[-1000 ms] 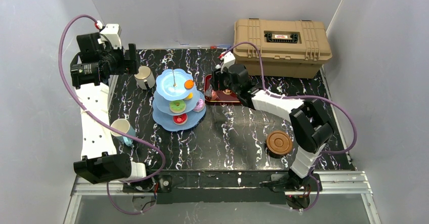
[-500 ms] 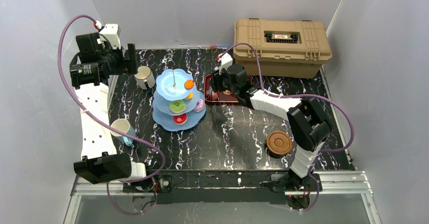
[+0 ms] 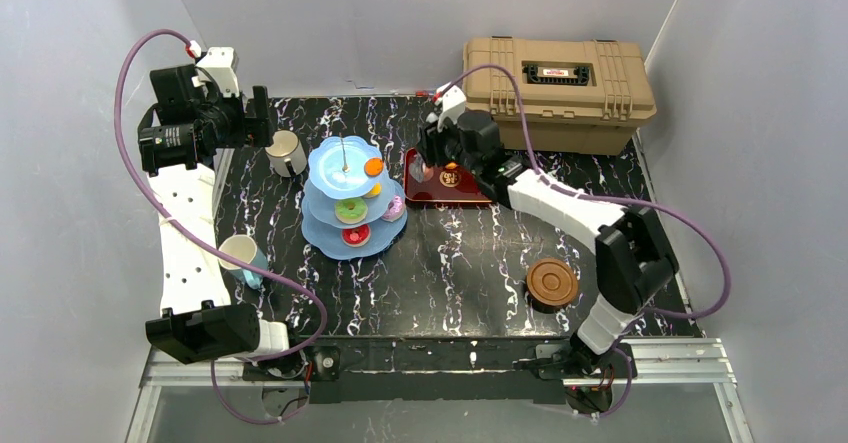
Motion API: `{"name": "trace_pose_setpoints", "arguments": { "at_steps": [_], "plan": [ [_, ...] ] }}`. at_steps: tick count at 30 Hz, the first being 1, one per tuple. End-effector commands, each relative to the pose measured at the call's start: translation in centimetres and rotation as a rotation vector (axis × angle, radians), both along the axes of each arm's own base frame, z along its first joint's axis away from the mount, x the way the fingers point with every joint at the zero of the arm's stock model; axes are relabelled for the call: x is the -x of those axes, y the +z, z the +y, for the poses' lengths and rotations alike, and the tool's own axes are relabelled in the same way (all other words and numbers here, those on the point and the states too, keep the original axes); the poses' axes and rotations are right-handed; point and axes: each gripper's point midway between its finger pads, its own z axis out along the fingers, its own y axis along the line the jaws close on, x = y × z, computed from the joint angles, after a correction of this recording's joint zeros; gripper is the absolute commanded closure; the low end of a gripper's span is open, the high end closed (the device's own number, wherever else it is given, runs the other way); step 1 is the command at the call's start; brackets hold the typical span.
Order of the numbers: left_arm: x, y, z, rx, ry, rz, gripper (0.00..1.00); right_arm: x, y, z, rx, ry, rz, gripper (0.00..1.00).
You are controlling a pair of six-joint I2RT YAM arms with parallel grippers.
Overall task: Serve the afternoon tea
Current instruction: Pick up the desert from the tray, then place the desert on the desert table.
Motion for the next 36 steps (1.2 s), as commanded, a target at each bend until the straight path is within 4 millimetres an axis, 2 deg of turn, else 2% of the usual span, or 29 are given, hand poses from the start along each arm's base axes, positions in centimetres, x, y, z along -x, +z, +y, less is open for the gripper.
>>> {"name": "trace_pose_setpoints", "arguments": {
  "at_steps": [1, 6, 8, 16, 22, 31, 36],
  "plan": [
    [0.1, 1.0, -0.3, 0.014, -0.016, -0.034, 0.02, 1.0, 14.0, -0.6, -0.189, 0.012, -0.187, 0.99],
    [0.0, 0.7, -0.4, 0.021, -0.022, -0.026, 0.02, 2.9, 19.8, -0.8, -0.293, 0.053, -0.212, 0.99],
    [-0.1, 0.6, -0.5, 0.023, -0.026, -0.022, 0.02, 3.6, 21.4, -0.5, -0.334, 0.080, -0.215, 0.99],
    [0.1, 0.5, -0.8, 0.029, -0.037, -0.022, 0.02, 5.2, 24.8, 2.4, -0.434, 0.182, -0.216, 0.99],
    [0.1, 0.5, -0.8, 0.027, -0.041, -0.019, 0.02, 5.6, 25.1, 5.8, -0.438, 0.224, -0.218, 0.99],
    [0.3, 0.4, -0.8, 0.024, -0.044, -0.017, 0.02, 3.9, 23.9, 9.0, -0.437, 0.220, -0.212, 0.99],
    [0.3, 0.7, -0.6, 0.006, -0.046, -0.026, 0.02, 4.2, 23.7, 10.9, -0.442, 0.266, -0.184, 0.99]
  ]
}}
